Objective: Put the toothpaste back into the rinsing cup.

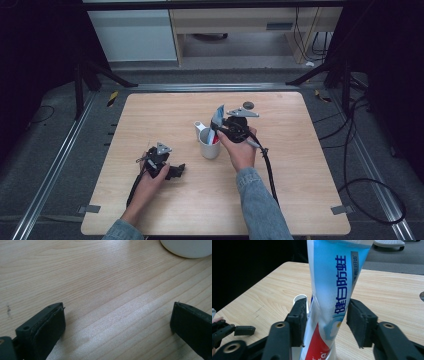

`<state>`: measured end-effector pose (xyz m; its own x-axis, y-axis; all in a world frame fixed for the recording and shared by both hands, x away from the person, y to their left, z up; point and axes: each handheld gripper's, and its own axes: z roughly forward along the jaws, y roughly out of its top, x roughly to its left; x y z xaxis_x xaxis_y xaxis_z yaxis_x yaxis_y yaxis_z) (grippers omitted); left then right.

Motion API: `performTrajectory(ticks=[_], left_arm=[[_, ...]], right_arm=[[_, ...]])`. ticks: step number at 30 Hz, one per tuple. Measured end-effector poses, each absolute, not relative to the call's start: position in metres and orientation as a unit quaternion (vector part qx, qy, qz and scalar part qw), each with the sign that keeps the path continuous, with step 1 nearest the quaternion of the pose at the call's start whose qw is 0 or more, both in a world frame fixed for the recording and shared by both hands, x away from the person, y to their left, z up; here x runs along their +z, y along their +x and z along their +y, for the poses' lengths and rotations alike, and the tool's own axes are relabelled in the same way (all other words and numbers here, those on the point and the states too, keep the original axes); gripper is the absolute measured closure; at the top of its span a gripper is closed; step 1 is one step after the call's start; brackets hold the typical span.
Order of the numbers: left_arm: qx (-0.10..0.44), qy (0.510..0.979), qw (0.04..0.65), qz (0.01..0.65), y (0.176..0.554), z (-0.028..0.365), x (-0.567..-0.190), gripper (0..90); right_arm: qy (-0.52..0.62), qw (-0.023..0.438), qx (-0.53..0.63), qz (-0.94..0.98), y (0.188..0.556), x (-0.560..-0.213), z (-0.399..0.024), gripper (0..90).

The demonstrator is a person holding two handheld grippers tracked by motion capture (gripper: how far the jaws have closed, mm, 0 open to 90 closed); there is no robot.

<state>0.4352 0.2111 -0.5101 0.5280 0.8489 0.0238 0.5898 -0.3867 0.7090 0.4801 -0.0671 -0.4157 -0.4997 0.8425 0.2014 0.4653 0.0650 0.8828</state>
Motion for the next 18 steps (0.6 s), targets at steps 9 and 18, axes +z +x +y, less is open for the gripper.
performTrajectory(ticks=[9,18], left_arm=[[0.195,0.811,0.330,0.442,0.435,0.210,-0.510,0.0],[0.194,0.811,0.331,0.442,0.435,0.208,-0.510,0.0]], right_arm=[[0.467,0.214,0.500,0.697,0.475,-0.410,-0.066,32.7],[0.465,0.233,0.481,0.705,0.471,-0.405,-0.067,19.2]])
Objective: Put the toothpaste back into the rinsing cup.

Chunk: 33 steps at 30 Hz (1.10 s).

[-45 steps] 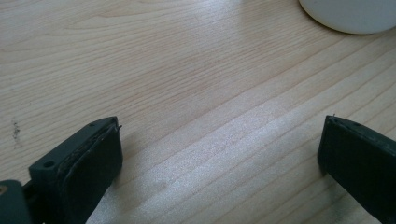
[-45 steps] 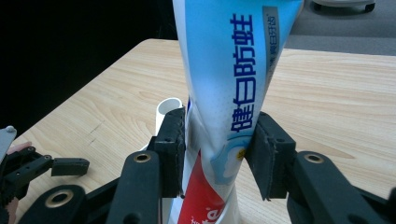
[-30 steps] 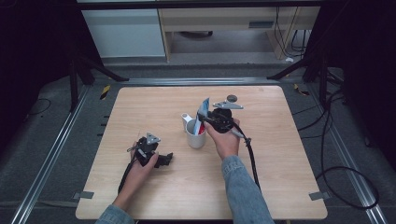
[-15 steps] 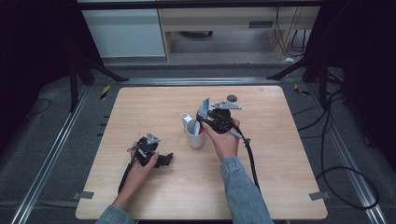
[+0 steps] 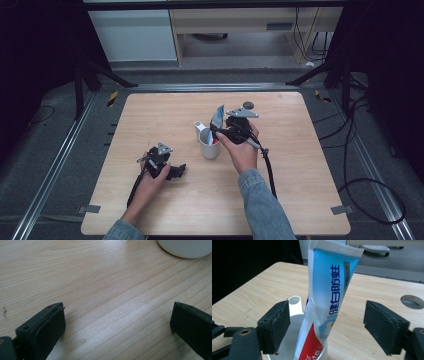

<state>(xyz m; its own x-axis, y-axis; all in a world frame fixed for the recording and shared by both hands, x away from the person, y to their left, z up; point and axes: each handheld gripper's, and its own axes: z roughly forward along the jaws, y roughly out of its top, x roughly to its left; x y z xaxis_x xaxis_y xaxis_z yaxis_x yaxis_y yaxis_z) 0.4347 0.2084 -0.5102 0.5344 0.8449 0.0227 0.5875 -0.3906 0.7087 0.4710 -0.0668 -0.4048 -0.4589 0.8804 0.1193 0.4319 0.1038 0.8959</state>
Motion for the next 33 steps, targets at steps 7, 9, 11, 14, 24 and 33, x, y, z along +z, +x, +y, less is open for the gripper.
performTrajectory(ticks=[7,9,11,14,24,33], left_arm=[[0.194,0.812,0.330,0.441,0.435,0.208,-0.510,0.0],[0.194,0.812,0.330,0.441,0.435,0.208,-0.510,0.0],[0.194,0.812,0.330,0.441,0.435,0.208,-0.510,0.0],[0.194,0.812,0.330,0.441,0.435,0.208,-0.510,0.0],[0.194,0.811,0.332,0.442,0.434,0.207,-0.510,0.0],[0.195,0.810,0.333,0.442,0.434,0.207,-0.510,0.0]], right_arm=[[0.462,0.245,0.469,0.711,0.469,-0.401,-0.067,12.0],[0.459,0.247,0.462,0.718,0.469,-0.401,-0.068,10.3],[0.454,0.250,0.453,0.725,0.468,-0.400,-0.068,9.0],[0.451,0.252,0.452,0.728,0.465,-0.398,-0.069,8.4],[0.437,0.261,0.448,0.735,0.455,-0.387,-0.074,7.7],[0.424,0.279,0.423,0.750,0.449,-0.384,-0.081,8.5]])
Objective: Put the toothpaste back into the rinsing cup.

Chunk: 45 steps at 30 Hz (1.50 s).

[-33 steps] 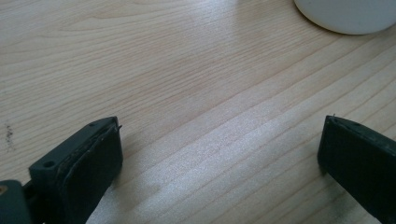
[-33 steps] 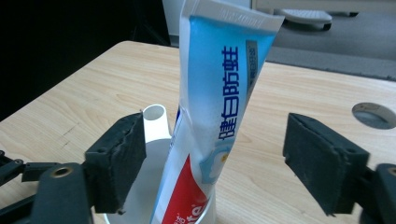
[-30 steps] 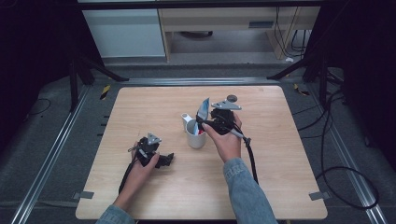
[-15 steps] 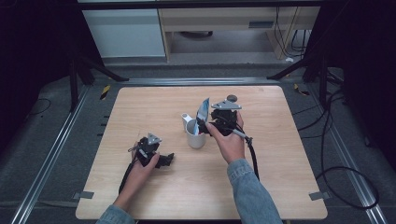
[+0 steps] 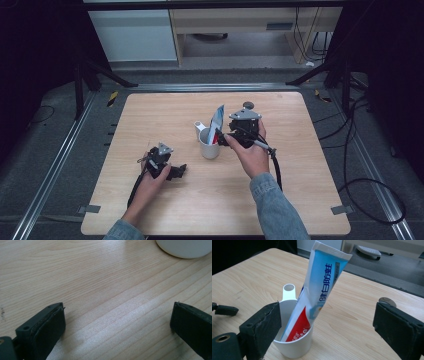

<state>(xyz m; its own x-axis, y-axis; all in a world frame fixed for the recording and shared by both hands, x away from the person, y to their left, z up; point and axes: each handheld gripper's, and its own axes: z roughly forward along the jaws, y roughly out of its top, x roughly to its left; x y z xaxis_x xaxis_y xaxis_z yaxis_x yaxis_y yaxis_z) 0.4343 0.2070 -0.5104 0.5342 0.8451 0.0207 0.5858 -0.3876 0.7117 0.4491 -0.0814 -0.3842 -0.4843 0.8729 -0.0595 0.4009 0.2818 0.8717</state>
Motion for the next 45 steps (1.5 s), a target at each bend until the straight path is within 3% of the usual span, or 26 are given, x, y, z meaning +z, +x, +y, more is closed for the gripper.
performTrajectory(ticks=[18,45], left_arm=[[0.194,0.811,0.332,0.440,0.434,0.207,-0.510,0.0],[0.194,0.811,0.333,0.440,0.434,0.206,-0.510,0.0]], right_arm=[[0.408,0.301,0.396,0.766,0.439,-0.385,-0.095,9.0],[0.428,0.294,0.350,0.779,0.407,-0.420,-0.142,9.1]])
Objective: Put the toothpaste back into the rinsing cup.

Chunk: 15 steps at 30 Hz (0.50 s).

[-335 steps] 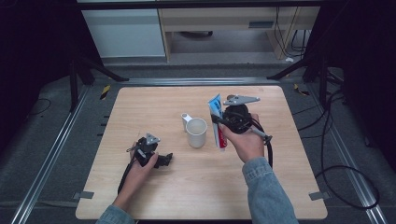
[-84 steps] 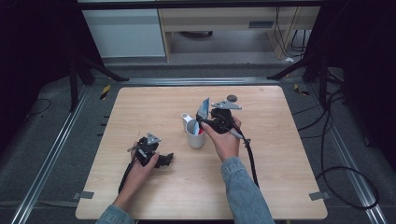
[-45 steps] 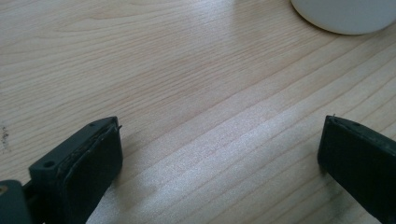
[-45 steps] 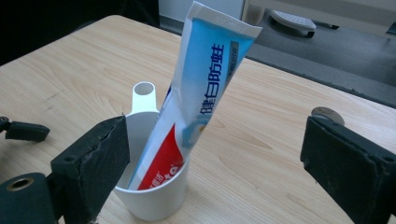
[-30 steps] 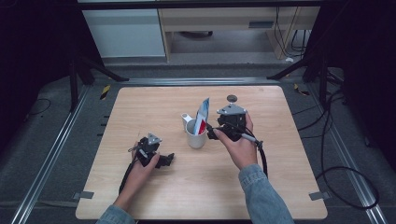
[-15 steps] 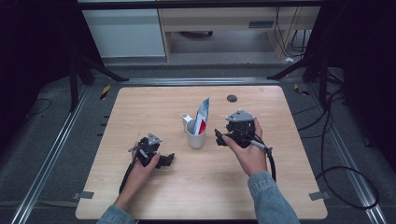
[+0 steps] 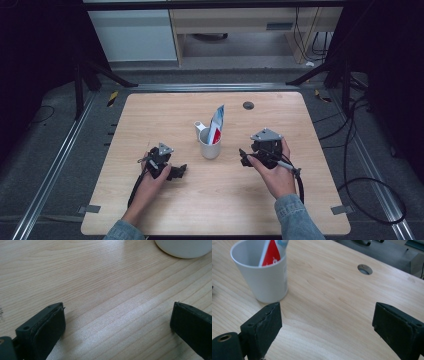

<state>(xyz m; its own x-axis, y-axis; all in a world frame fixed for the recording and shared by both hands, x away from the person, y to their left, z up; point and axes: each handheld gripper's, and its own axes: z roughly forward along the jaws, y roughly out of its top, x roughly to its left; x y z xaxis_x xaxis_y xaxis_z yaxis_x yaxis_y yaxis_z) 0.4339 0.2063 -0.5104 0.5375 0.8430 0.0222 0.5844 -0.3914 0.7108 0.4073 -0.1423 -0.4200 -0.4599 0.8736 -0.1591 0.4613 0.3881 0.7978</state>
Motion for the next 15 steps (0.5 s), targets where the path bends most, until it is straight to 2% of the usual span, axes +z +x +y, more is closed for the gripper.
performTrajectory(ticks=[15], left_arm=[[0.194,0.811,0.333,0.440,0.434,0.206,-0.510,0.0]], right_arm=[[0.462,0.248,0.334,0.783,0.399,-0.458,-0.166,12.4]])
